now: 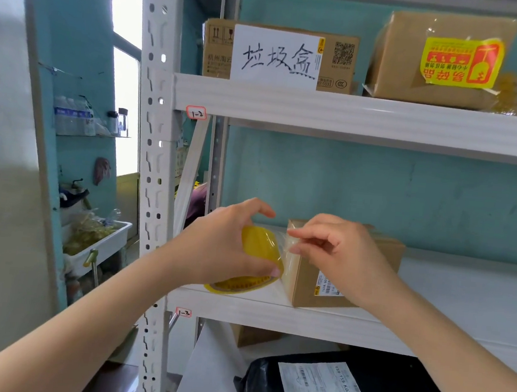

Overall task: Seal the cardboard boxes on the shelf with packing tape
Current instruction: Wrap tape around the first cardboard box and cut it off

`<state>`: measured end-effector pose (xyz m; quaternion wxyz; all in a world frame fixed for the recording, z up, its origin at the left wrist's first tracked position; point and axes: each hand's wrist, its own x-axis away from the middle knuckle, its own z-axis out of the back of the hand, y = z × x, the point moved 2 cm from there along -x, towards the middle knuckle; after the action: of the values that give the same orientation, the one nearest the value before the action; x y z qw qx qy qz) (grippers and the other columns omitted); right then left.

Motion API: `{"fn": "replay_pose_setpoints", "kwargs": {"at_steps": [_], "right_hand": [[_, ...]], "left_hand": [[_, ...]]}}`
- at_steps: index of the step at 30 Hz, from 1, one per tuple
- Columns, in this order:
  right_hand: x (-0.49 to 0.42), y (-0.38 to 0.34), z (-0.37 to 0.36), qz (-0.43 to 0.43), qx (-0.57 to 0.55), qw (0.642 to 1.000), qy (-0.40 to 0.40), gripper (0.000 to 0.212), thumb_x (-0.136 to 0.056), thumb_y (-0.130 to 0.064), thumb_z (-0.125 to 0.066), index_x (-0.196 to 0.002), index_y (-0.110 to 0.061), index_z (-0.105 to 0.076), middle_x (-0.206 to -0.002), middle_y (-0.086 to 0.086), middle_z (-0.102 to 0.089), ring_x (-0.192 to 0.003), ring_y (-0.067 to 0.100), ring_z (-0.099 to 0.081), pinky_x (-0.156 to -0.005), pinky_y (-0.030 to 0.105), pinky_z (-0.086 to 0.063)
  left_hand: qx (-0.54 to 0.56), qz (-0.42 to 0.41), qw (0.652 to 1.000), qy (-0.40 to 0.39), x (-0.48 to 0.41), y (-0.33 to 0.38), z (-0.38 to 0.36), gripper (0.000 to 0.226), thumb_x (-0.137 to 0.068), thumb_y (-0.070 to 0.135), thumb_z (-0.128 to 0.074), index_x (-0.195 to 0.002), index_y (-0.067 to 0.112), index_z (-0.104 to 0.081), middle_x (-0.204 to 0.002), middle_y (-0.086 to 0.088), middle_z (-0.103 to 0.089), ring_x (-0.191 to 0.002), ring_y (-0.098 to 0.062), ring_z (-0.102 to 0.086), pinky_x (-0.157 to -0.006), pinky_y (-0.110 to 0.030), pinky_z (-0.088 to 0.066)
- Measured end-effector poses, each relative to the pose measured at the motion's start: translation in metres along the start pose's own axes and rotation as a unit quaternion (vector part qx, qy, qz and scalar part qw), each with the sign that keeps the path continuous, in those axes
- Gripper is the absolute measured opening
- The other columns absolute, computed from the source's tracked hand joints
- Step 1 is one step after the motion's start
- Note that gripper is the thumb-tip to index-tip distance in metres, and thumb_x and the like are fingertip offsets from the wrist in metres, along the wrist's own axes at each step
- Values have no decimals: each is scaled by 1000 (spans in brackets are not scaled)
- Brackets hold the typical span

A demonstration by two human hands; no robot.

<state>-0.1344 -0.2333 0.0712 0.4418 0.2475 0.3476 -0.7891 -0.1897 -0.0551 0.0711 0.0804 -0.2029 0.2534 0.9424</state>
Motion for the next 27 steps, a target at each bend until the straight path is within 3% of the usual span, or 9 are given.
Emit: {"fn": "replay_pose_setpoints", "kwargs": {"at_steps": [3, 6, 9, 11, 14, 18, 20, 23, 27], "right_hand": [[-1, 0, 4, 18, 62, 997, 45, 7, -77, -23, -74, -77, -16, -73, -84, -5, -48, -66, 11, -48, -61, 28, -39], [-1, 1, 2, 26, 81, 995, 51, 14, -77, -21, -73, -68, -11, -67, -80, -6, -46, -71, 17, -49, -64, 36, -42], [0, 9, -1, -8, 27, 1000, 11, 12, -74, -23, -76, -74, -20, -65, -88, -6, -52, -79, 12, -54, -69, 21, -41], [3, 25, 6, -110, -90, 989, -50, 51, -56, -34, -86, -96, -39, -53, -107, -12, -52, -92, 0, -57, -79, 9, -40], [17, 53, 25, -184, -188, 962, -68, 93, -36, -46, -90, -114, -49, -39, -118, -11, -54, -100, 1, -61, -95, 26, -45], [32, 55, 5, -167, -188, 948, -196, 92, -47, -50, -88, -124, -57, -39, -128, -26, -52, -123, -5, -46, -105, 31, -37], [32, 50, -12, -160, -243, 929, -228, 80, -58, -34, -87, -126, -47, -48, -132, -18, -55, -124, 2, -48, -104, 29, -40], [34, 47, -20, -183, -318, 910, -195, 50, -63, -14, -82, -107, -30, -66, -111, -4, -70, -107, 16, -64, -88, 28, -51], [41, 56, -10, -208, -219, 949, -90, 53, -50, -34, -87, -99, -30, -66, -103, -7, -71, -102, 11, -65, -91, 39, -52]], "left_hand": [[4, 0, 1000, 4, -1, -1, 0, 74, -58, 60, -76, -119, 54, -35, -108, 13, -51, -95, -12, -53, -81, -32, -52], [5, -2, 1000, -1, -3, -1, -3, 74, -58, 62, -74, -120, 53, -34, -108, 12, -52, -96, -14, -54, -83, -34, -53], [0, -7, 1000, -1, -4, -3, -9, 76, -59, 61, -75, -122, 51, -35, -108, 11, -53, -106, -11, -47, -90, -33, -47], [24, -6, 1000, 2, -4, -10, -11, 75, -58, 59, -77, -120, 52, -36, -110, 13, -54, -104, -9, -48, -86, -30, -47], [94, -2, 996, 6, -2, -22, -10, 72, -56, 53, -82, -115, 53, -42, -111, 11, -58, -102, -8, -50, -80, -25, -49], [208, -29, 976, -58, -4, -18, -16, 72, -50, 48, -83, -113, 51, -47, -104, 1, -67, -93, -15, -64, -79, -33, -57], [282, -50, 954, -85, -9, -14, -24, 69, -56, 30, -85, -116, 39, -50, -96, -7, -71, -84, -21, -69, -76, -36, -59], [380, -59, 919, -92, -18, -14, -36, 68, -59, 16, -88, -115, 27, -53, -89, -9, -73, -79, -22, -70, -72, -32, -58], [502, -21, 865, 4, -42, -31, -45, 66, -61, 51, -76, -119, 27, -55, -109, -7, -67, -101, -19, -65, -85, -33, -54]]}}
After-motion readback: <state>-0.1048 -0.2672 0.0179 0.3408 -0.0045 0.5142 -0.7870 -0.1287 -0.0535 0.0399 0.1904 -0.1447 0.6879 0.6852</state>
